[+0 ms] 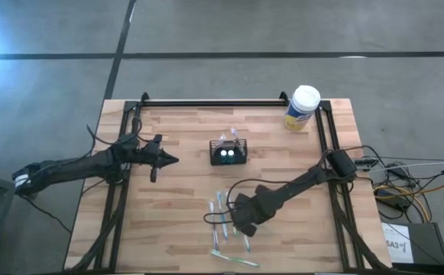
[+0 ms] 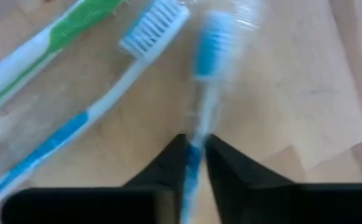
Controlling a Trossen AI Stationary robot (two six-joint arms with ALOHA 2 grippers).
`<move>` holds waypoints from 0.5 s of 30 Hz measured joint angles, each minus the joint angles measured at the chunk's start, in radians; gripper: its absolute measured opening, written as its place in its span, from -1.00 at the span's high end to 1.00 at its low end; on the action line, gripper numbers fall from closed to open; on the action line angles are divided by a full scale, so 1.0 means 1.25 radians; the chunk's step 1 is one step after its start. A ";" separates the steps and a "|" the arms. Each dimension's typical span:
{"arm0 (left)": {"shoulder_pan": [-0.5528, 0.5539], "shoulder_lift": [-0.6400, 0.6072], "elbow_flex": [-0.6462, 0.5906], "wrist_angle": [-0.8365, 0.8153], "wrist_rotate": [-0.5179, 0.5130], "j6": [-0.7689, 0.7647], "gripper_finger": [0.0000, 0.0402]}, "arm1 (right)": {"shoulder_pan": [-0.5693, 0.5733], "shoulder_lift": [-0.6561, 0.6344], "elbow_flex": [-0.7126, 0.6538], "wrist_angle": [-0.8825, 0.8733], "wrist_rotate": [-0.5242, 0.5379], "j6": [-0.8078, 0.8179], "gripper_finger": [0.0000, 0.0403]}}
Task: Pick & Place toothbrushing station
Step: Put the right blue toothbrush into the mesh organizer
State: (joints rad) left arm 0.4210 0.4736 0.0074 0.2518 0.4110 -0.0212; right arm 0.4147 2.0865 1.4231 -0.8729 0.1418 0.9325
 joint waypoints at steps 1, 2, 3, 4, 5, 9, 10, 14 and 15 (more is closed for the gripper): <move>0.000 0.000 0.000 0.000 0.000 0.000 0.95 | -0.001 -0.002 -0.001 -0.003 0.006 -0.012 0.81; 0.000 0.000 0.000 0.000 0.000 0.000 0.95 | -0.003 -0.004 -0.001 -0.005 0.012 -0.024 0.88; 0.000 0.000 0.000 -0.001 0.000 0.000 0.95 | -0.005 -0.008 -0.002 -0.006 0.015 -0.037 0.90; 0.000 0.000 0.000 -0.004 0.000 -0.001 0.95 | -0.006 -0.013 -0.004 -0.010 0.025 -0.050 0.90; 0.000 0.000 0.000 -0.007 0.000 -0.001 0.95 | -0.007 -0.018 -0.005 -0.012 0.039 -0.060 0.91; 0.000 0.000 0.000 -0.007 0.000 -0.002 0.95 | -0.009 -0.061 -0.008 -0.020 0.098 -0.083 0.94; 0.000 0.000 0.000 -0.007 0.000 -0.002 0.95 | -0.009 -0.082 -0.007 -0.025 0.114 -0.094 0.96; 0.000 0.000 0.000 -0.007 0.000 -0.006 0.95 | 0.001 -0.168 -0.008 -0.026 0.214 -0.141 0.97; 0.000 0.000 0.000 -0.007 0.000 -0.006 0.95 | 0.006 -0.191 -0.008 -0.019 0.239 -0.166 0.97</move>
State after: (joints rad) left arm 0.4210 0.4740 0.0074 0.2424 0.4110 -0.0288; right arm 0.4219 1.8477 1.4129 -0.8962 0.4404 0.7250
